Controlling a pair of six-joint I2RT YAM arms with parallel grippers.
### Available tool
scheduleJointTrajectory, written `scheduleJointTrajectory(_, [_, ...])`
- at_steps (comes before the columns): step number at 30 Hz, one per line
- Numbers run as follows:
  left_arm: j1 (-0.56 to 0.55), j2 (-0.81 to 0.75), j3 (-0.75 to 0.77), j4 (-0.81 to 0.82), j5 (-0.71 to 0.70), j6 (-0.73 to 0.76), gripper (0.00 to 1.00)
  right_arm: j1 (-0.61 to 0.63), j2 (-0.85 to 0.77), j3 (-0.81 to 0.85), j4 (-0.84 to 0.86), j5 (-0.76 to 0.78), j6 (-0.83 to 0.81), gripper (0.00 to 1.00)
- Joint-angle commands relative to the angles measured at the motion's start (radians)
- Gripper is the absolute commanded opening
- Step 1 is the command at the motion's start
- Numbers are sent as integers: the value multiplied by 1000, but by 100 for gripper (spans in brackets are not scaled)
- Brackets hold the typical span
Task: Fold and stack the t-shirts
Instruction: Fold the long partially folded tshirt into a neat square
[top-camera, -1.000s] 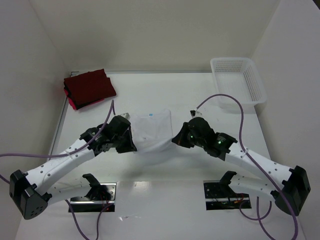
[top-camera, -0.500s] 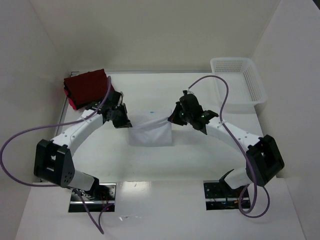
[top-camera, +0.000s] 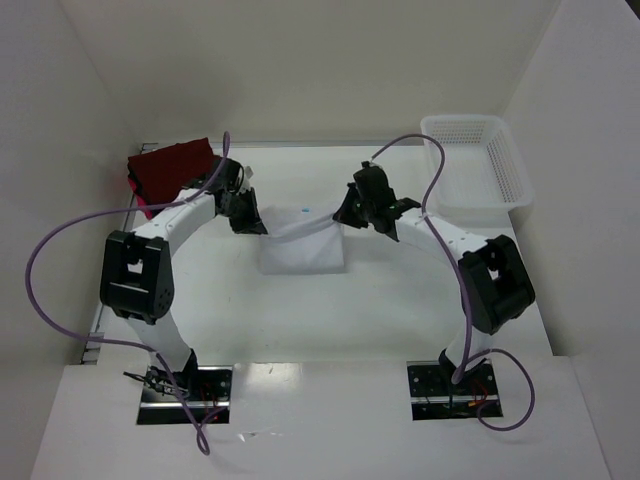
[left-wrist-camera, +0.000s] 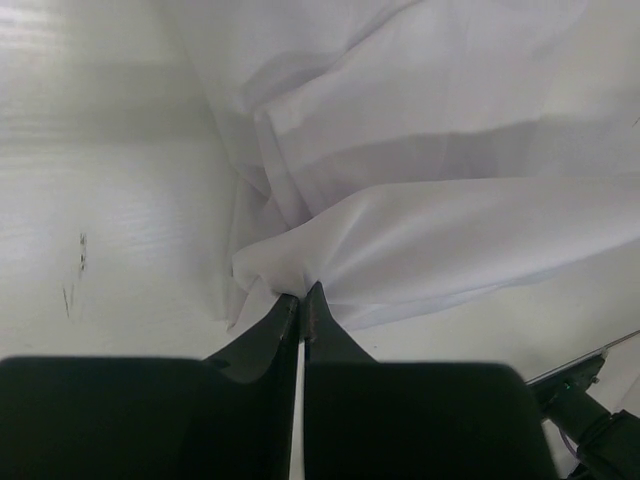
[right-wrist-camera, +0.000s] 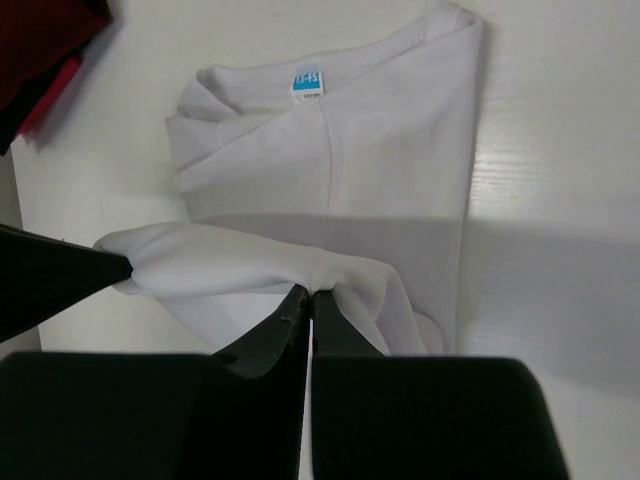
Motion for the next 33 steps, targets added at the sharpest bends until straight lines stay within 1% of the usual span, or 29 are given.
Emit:
scheduleJointTrajectory(1, [17, 38, 92, 25, 42, 58, 4, -31, 9, 76, 73, 20, -35, 0])
scheduleJointTrajectory(2, [18, 60, 105, 25, 42, 58, 4, -40, 33, 76, 73, 20, -47, 0])
scheduleJointTrajectory(3, [27, 73, 133, 34, 51, 58, 7, -51, 44, 89, 73, 20, -47, 0])
scheduleJointTrajectory(5, [37, 105, 159, 34, 61, 58, 12, -60, 80, 103, 73, 20, -47, 0])
scheduleJointTrajectory(6, [37, 116, 173, 44, 61, 58, 15, -70, 90, 114, 82, 6, -47, 0])
scheduleJointTrajectory(9, [57, 171, 238, 54, 70, 58, 31, -71, 123, 125, 108, 15, -47, 0])
scheduleJointTrajectory(11, [57, 219, 297, 54, 71, 58, 38, -80, 137, 125, 130, 36, -47, 1])
scheduleJointTrajectory(12, [68, 237, 318, 66, 85, 68, 55, -89, 157, 125, 145, 36, -47, 2])
scheduleJointTrajectory(13, [68, 253, 338, 66, 104, 69, 60, -98, 168, 137, 145, 37, -47, 3])
scheduleJointTrajectory(15, [77, 307, 381, 76, 115, 78, 65, -109, 208, 171, 155, 37, -47, 9])
scheduleJointTrajectory(16, [77, 319, 415, 77, 105, 78, 76, -118, 221, 181, 155, 37, -47, 25])
scheduleJointTrajectory(17, [77, 340, 429, 77, 104, 78, 81, -118, 233, 192, 155, 37, -56, 33])
scheduleJointTrajectory(18, [77, 342, 429, 77, 92, 86, 84, -118, 243, 202, 155, 37, -57, 39])
scheduleJointTrajectory(19, [87, 342, 438, 77, 91, 87, 85, -118, 256, 212, 155, 37, -67, 50])
scheduleJointTrajectory(20, [88, 342, 430, 86, 91, 87, 88, -118, 257, 224, 146, 37, -77, 56])
scheduleJointTrajectory(23, [106, 300, 380, 114, 108, 96, 90, -118, 257, 225, 145, 63, -87, 80])
scheduleJointTrajectory(26, [106, 250, 295, 160, 162, 118, 90, -118, 225, 213, 145, 73, -87, 80])
scheduleJointTrajectory(27, [106, 248, 275, 175, 209, 128, 88, -118, 214, 201, 145, 73, -96, 80])
scheduleJointTrajectory(29, [106, 234, 229, 217, 229, 145, 85, -118, 204, 151, 186, 73, -97, 80])
scheduleJointTrajectory(32, [106, 265, 228, 230, 250, 158, 81, -118, 190, 118, 206, 73, -128, 74])
scheduleJointTrajectory(33, [106, 276, 236, 230, 250, 166, 79, -118, 199, 117, 207, 73, -137, 69])
